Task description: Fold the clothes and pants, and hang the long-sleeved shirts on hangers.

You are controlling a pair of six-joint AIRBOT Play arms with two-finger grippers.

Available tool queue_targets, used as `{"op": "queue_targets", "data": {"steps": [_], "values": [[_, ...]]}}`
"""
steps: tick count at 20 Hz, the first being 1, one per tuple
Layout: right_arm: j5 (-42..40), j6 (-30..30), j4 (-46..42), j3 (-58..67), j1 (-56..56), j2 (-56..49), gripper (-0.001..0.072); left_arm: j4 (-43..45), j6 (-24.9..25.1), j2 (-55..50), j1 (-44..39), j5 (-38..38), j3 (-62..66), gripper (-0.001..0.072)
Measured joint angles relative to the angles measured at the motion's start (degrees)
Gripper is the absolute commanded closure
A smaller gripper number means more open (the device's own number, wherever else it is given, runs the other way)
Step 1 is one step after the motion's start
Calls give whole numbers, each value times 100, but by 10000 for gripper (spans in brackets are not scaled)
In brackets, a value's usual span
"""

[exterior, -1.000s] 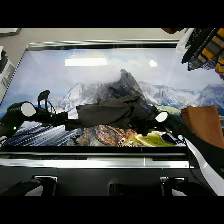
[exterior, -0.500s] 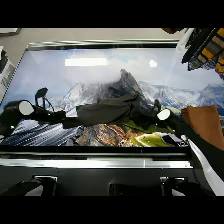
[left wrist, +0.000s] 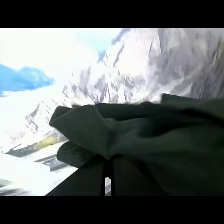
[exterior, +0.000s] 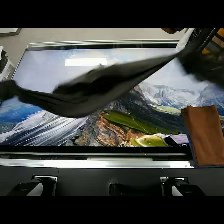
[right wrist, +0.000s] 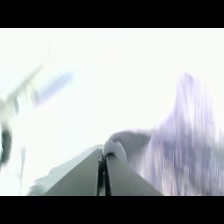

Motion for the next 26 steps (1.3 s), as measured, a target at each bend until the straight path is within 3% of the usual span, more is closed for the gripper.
{"op": "queue_targets", "data": {"steps": [7,12,17,21,26], "values": [[505,116,-157,1178,-573,1351,682,26,-2,1408,334,-466,625,690],[426,514,-197,1298,-627,1462,681,39,-4,1801,367,-437,625,690],[1429,570,-245,1316,-632,149,681,-337,-2,1161,367,326,31,690],[2184,306,-260,1316,-544,-1488,681,-933,-4,-94,321,1235,-664,691],[1939,94,-267,1314,24,-3259,681,-1252,-4,-1869,-35,1862,-988,690]]}}
